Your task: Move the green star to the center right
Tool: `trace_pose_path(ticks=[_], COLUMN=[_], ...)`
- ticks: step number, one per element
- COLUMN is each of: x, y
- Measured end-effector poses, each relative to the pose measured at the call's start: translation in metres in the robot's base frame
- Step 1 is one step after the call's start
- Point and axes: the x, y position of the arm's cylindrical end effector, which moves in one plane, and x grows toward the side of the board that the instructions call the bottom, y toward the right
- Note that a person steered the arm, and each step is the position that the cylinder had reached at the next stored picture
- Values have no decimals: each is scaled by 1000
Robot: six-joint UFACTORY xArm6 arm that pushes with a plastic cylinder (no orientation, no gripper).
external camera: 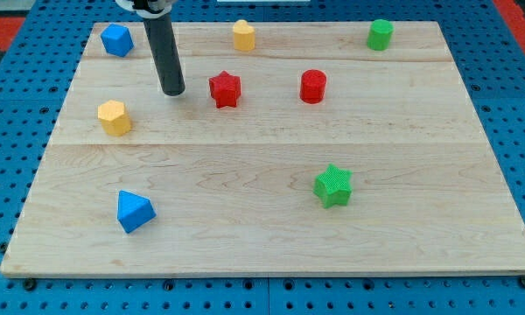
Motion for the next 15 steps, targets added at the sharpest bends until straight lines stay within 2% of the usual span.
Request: trace_pose_path(ticks=[2,3,4,5,6,7,8,9,10,11,12,13,14,15], x=[-10,-24,-19,-18,-4,57,129,176,175,158,177,202,180,136], y=[-3,58,108,42,81,32,47,107,207,262,259,315,349,320])
